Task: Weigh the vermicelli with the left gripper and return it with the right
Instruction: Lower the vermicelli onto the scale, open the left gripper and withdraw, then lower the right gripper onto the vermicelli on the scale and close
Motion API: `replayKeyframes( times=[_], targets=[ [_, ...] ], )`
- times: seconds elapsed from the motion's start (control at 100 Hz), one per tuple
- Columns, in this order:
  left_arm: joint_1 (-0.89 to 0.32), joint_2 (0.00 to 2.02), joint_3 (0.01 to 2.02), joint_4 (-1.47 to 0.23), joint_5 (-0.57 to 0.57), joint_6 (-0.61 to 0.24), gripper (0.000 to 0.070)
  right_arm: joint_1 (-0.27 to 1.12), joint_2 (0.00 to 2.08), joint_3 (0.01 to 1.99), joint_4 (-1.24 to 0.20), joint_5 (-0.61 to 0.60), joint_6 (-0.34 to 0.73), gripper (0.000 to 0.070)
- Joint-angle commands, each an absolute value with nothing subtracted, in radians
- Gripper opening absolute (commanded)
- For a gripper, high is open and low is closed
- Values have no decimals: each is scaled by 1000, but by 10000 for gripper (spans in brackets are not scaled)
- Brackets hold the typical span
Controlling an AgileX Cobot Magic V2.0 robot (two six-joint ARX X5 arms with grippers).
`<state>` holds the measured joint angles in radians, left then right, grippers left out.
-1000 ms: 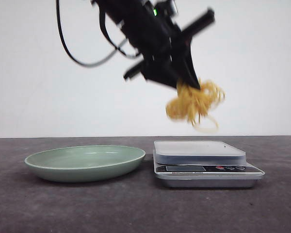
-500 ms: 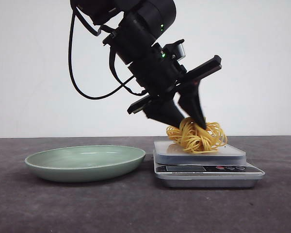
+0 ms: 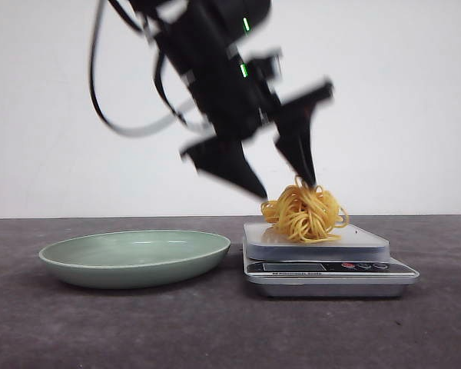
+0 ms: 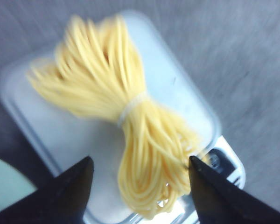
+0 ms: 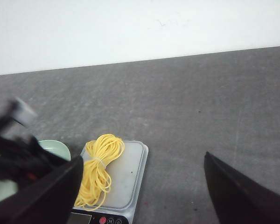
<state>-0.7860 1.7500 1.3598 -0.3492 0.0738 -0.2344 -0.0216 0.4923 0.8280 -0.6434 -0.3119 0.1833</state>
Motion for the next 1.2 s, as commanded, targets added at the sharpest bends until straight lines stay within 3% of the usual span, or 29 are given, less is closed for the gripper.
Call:
replayKeyframes(
  times=[0.0, 0.3, 0.84, 1.19],
  targets=[
    [-791, 1682, 1383, -350, 57, -190, 398, -21, 495, 842, -637, -315, 175, 522],
    [-795, 1420, 1383, -472, 14, -173, 398, -21, 495, 842, -638, -318, 176, 523],
    [-871, 990, 1383, -806, -318, -167, 399, 0, 495, 842, -645, -326, 175, 522],
    [-971, 702, 1330, -982, -455, -299, 394, 83, 548, 842, -640, -326, 175, 522]
  ],
)
